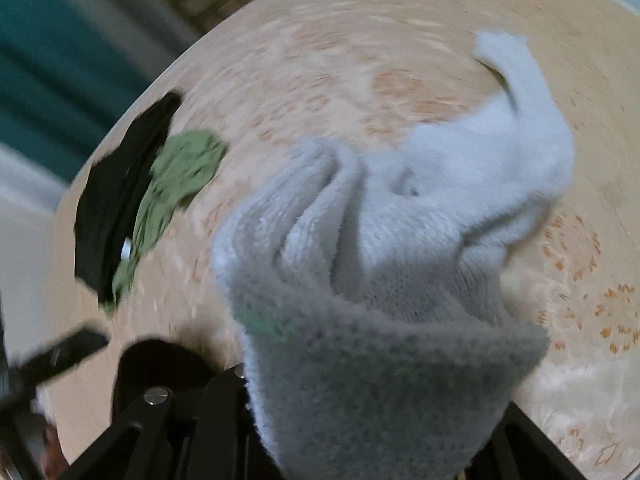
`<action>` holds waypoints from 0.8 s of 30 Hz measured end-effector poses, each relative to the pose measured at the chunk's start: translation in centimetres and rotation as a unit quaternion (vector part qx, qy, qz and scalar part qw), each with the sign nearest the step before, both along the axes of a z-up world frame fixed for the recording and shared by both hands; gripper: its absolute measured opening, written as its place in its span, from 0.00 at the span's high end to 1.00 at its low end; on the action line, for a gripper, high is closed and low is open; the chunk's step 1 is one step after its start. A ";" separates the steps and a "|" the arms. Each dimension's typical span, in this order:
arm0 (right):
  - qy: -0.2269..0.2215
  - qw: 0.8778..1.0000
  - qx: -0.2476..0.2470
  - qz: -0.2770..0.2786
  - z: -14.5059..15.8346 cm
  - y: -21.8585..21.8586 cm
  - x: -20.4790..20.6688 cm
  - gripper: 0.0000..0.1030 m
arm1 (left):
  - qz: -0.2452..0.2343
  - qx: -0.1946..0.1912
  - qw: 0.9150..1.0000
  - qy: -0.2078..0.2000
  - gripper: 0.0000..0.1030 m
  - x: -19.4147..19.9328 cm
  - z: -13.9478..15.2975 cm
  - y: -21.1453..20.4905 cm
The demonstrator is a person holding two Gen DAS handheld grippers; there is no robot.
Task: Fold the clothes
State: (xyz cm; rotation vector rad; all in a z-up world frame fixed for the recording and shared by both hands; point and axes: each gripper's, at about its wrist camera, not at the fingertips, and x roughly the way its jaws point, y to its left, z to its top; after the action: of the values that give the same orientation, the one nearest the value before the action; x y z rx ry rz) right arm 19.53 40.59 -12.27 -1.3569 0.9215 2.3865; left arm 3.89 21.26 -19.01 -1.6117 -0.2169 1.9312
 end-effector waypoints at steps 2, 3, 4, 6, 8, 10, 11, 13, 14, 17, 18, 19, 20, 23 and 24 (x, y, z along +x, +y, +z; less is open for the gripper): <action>-0.002 0.999 0.020 0.026 0.0 -1.8 -0.3 0.82 | -0.008 0.008 0.999 -0.030 0.14 -0.7 -0.4 1.3; -0.004 0.999 0.028 0.035 -0.1 -2.4 -0.3 0.82 | -0.013 0.016 0.999 -0.049 0.14 -1.1 -0.6 2.1; -0.005 0.999 0.035 0.040 -0.2 -2.9 -0.2 0.82 | -0.017 0.024 0.997 -0.068 0.14 -1.6 -0.8 2.9; -0.005 0.998 0.046 0.047 -0.4 -3.4 0.1 0.82 | -0.029 0.021 0.995 -0.095 0.14 -2.4 -1.1 5.2; -0.001 0.999 0.034 0.034 -0.7 -2.7 1.0 0.82 | -0.045 0.002 0.993 -0.112 0.14 -3.0 -1.2 8.0; 0.004 1.000 0.019 0.020 -1.1 -1.9 2.0 0.82 | -0.060 -0.021 0.992 -0.105 0.14 -2.9 -1.1 10.1; 0.007 1.000 0.005 0.007 -1.3 -1.2 2.5 0.82 | -0.067 -0.026 0.992 -0.107 0.14 -2.9 -1.2 11.0; 0.015 0.999 -0.034 -0.027 -2.0 0.6 3.5 0.82 | -0.076 -0.016 0.989 -0.124 0.14 -2.6 -1.5 12.1; 0.019 0.997 -0.056 -0.047 -2.4 1.6 4.0 0.82 | -0.076 -0.013 0.989 -0.127 0.14 -2.6 -1.7 12.0; 0.033 0.984 -0.132 -0.116 -3.5 4.9 5.8 0.82 | -0.055 -0.026 0.989 -0.134 0.14 -2.3 -3.0 10.7; 0.033 0.981 -0.142 -0.131 -3.7 5.7 6.2 0.82 | -0.045 -0.033 0.989 -0.137 0.14 -2.3 -3.6 10.2; 0.029 0.979 -0.143 -0.143 -3.8 6.3 6.4 0.82 | -0.029 -0.037 0.988 -0.148 0.14 -2.5 -4.4 9.6; 0.024 0.979 -0.139 -0.150 -3.8 6.8 6.6 0.82 | -0.013 -0.038 0.986 -0.163 0.14 -2.8 -5.3 8.9; 0.015 0.972 -0.154 -0.178 -4.6 7.8 7.0 0.82 | 0.034 -0.048 0.977 -0.207 0.14 -3.7 -8.5 7.6; 0.015 0.968 -0.166 -0.190 -5.1 8.1 7.2 0.82 | 0.047 -0.049 0.973 -0.221 0.14 -4.0 -9.6 7.4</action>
State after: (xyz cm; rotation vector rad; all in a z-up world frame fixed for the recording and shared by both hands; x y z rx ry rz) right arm 26.74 48.72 -17.36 -1.1174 1.4920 2.0290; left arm -0.09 28.64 -28.61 -2.1193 -0.3881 1.6465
